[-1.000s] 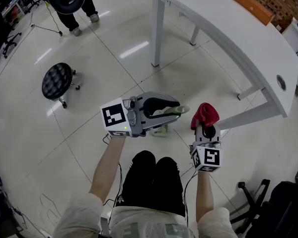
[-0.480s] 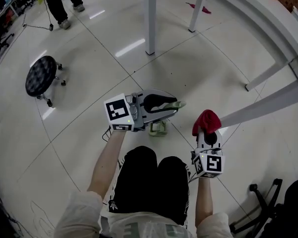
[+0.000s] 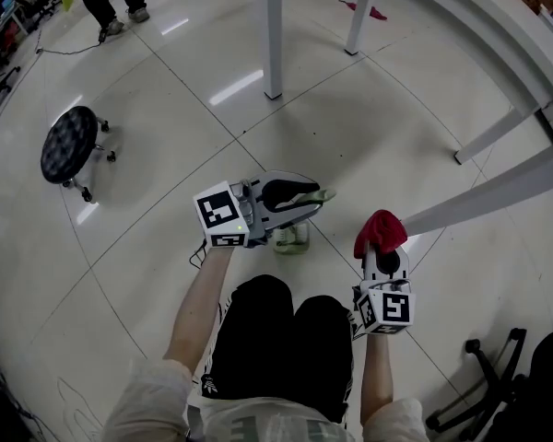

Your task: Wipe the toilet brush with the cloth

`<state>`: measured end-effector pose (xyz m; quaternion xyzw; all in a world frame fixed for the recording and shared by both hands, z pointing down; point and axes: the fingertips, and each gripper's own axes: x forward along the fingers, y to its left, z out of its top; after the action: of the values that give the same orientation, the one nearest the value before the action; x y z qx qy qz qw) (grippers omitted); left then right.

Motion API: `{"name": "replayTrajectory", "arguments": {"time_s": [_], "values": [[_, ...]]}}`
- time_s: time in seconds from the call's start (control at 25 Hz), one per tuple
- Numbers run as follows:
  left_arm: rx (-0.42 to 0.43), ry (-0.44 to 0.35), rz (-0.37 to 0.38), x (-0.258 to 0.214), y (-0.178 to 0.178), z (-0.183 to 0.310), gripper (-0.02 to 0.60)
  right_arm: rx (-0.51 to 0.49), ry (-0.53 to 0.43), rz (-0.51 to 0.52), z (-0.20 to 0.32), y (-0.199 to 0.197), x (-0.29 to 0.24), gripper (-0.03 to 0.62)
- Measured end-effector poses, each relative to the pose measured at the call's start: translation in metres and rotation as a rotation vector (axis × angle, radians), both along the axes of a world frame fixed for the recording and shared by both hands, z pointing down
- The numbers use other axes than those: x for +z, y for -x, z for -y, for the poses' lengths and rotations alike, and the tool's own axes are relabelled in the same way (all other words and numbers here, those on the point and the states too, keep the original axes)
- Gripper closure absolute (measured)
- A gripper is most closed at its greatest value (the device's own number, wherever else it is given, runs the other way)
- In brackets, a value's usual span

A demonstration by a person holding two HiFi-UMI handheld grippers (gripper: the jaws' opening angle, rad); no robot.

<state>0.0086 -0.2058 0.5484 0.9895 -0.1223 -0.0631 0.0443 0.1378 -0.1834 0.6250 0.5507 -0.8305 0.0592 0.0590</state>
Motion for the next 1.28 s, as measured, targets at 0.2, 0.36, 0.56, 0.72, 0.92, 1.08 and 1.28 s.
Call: {"name": "replayTrajectory", "arguments": {"time_s": [0.2, 0.36, 0.56, 0.72, 0.92, 1.08, 1.28], "values": [[-0.004, 0.043, 0.007, 0.030, -0.003, -0.004, 0.466, -0.012, 0.011, 0.004, 0.000, 0.010, 0.007, 0.562], [-0.003, 0.057, -0.017, 0.038, -0.005, -0.002, 0.465, -0.016, 0.024, -0.001, 0.002, 0.011, 0.014, 0.562], [-0.099, 0.088, -0.080, 0.022, 0.006, 0.007, 0.463, -0.008, 0.033, 0.020, 0.002, 0.014, 0.013, 0.562], [-0.387, 0.095, -0.146, -0.001, 0.046, 0.012, 0.463, -0.005, 0.018, 0.057, 0.009, 0.024, -0.001, 0.562], [-0.871, 0.133, -0.226, 0.007, 0.123, -0.011, 0.497, 0.010, -0.027, 0.099, 0.022, 0.037, -0.022, 0.562], [-1.071, 0.153, -0.182, 0.030, 0.157, -0.010, 0.577, 0.064, -0.012, 0.202, 0.031, 0.041, -0.022, 0.562], [-1.079, 0.135, -0.138, 0.026, 0.158, -0.006, 0.577, 0.073, 0.005, 0.217, 0.029, 0.050, -0.016, 0.562]]}}
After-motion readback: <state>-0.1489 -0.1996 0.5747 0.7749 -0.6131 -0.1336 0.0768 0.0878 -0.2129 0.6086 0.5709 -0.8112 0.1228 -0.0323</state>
